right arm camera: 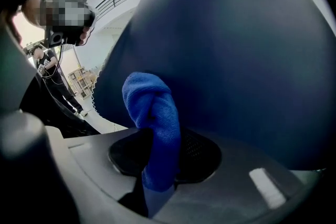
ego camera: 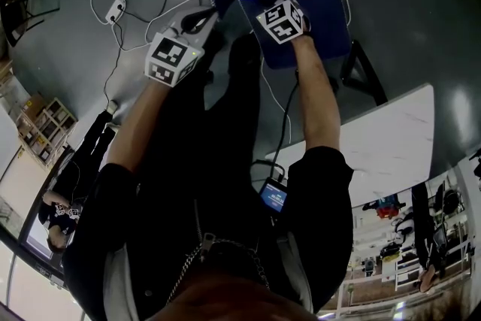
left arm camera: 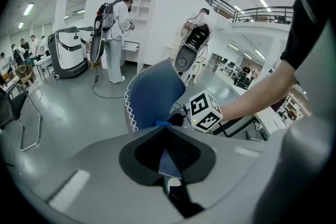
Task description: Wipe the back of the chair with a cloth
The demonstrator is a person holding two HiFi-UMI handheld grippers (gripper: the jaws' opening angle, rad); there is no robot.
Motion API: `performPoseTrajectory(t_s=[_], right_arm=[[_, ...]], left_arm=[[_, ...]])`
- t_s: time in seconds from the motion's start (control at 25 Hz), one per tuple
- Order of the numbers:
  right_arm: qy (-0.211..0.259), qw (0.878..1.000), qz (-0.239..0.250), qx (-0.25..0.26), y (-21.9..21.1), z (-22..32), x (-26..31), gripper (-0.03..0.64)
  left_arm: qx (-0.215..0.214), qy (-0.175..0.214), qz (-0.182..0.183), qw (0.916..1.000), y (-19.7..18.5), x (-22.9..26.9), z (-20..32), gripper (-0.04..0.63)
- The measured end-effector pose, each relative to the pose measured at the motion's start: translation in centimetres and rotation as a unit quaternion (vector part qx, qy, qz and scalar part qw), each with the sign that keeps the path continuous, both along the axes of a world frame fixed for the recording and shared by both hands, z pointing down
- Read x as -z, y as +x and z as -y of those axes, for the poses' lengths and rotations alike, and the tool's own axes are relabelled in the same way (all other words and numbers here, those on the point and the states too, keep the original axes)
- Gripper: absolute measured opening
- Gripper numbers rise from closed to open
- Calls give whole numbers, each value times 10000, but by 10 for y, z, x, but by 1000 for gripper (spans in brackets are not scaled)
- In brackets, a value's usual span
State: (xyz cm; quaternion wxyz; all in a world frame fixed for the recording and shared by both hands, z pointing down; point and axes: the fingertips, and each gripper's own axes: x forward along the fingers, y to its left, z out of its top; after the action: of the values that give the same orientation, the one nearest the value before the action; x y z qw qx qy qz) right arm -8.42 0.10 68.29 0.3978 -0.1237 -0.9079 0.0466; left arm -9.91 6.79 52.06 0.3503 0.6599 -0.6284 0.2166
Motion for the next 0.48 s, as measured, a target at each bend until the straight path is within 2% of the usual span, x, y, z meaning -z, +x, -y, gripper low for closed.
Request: performPoseTrajectory(t_s=[0.48], right_arm=[[179, 9983, 35, -554, 10, 66, -3, 109]], left_arm=[[-254, 11, -51, 9997, 27, -13, 23, 9]])
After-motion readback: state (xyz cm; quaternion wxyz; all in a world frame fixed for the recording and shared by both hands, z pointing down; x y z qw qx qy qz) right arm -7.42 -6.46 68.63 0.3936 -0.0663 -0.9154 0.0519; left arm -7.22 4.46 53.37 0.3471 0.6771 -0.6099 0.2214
